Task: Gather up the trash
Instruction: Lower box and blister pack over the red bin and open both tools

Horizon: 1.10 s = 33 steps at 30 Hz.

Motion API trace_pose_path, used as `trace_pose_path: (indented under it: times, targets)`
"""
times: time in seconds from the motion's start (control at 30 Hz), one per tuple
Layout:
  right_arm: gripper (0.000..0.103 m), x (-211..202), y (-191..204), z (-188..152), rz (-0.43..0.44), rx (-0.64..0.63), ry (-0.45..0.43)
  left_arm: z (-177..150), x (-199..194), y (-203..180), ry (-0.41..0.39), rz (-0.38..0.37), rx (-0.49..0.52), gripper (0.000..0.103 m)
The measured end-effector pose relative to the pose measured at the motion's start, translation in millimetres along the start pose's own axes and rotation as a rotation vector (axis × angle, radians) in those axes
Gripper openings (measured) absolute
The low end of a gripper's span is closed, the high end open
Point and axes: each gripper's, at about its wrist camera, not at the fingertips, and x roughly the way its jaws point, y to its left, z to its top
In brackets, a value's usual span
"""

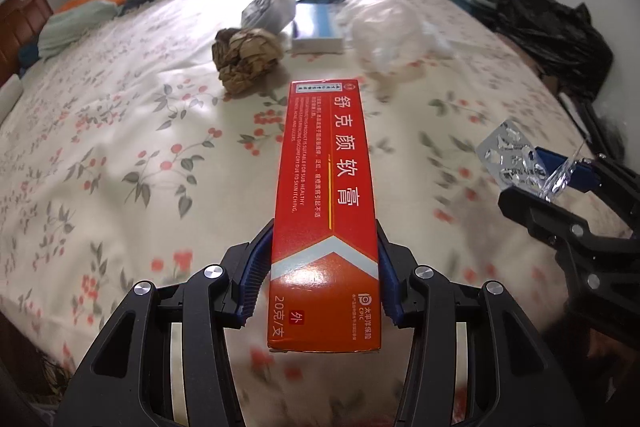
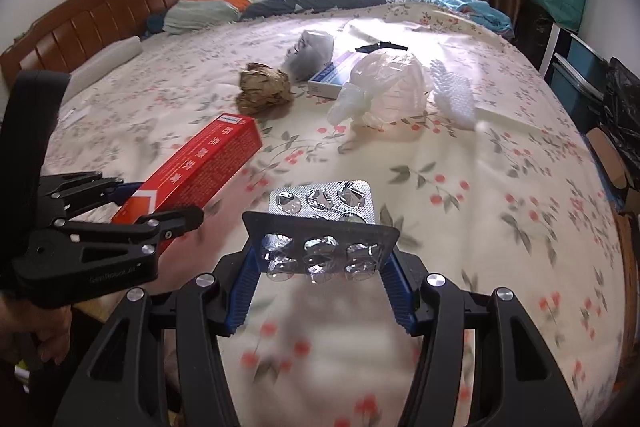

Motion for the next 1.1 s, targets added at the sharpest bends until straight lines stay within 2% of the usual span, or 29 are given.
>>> trace_pose_path:
  times: [0.27,0.4,0.57,0.77,0.9,1.1]
  targets:
    - [0.056,-82,15,-44,0.030,0.005,-0.041,-49,-74,-24,-0.026,-0.036,0.054,0.047]
    - [0.056,-113,26,-68,0.042,0.000,-0.042,-84,-104,-37,-0.011,-0.061,0.086,0.047]
    - [0.056,-133,42,-106,0.062,0.000,-0.013,-129,-122,-47,0.032,-0.090,0.106,0.048]
    - [0.056,-128,55,-154,0.082,0.007,0.072,-177,-118,-57,0.118,-0.115,0.124,0.048]
    - [0.056,-111,61,-181,0.093,0.003,0.140,-208,-98,-63,0.204,-0.122,0.139,0.048]
    - [0.056,-74,63,-212,0.102,-0.006,0.261,-232,-60,-62,0.314,-0.111,0.151,0.048]
